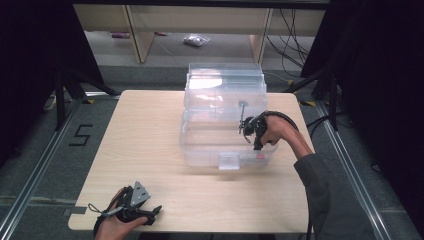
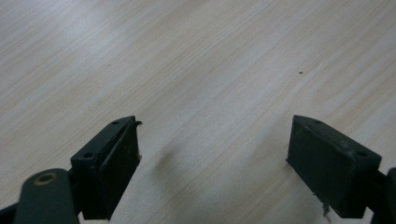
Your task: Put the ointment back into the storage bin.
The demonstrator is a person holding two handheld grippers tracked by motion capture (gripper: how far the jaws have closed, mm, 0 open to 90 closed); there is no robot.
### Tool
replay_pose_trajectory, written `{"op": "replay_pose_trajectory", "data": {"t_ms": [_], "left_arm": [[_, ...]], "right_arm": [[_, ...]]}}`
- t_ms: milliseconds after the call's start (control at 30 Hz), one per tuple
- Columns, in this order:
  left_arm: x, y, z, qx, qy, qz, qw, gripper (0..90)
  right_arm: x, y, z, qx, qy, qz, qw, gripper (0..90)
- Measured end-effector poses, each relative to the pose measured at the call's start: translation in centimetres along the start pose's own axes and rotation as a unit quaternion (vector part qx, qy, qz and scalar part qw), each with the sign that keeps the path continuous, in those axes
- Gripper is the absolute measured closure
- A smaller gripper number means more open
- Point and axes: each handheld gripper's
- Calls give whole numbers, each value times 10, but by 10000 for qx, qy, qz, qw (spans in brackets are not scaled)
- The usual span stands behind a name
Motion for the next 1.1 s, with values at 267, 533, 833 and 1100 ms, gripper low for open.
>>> {"op": "replay_pose_trajectory", "data": {"t_ms": [267,533,833,1100], "left_arm": [[0,-1,0,-18,-21,-29,10000,162],[0,-1,0,-28,-26,-40,10000,162],[0,-1,0,-63,63,-34,10000,162],[0,-1,0,-68,36,-84,9999,162]], "right_arm": [[1,14,8,262,15,181,9995,673],[1,21,14,415,-75,259,9988,656],[-1,34,19,655,-384,305,9967,599],[-2,47,25,1079,-620,414,9914,535]]}}
Point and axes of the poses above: each handheld gripper's, and its own axes: y roughly backward along the jaws, z roughly out of its underside, x roughly to its right, and after that the axes turned 7 degrees about x, right-handed
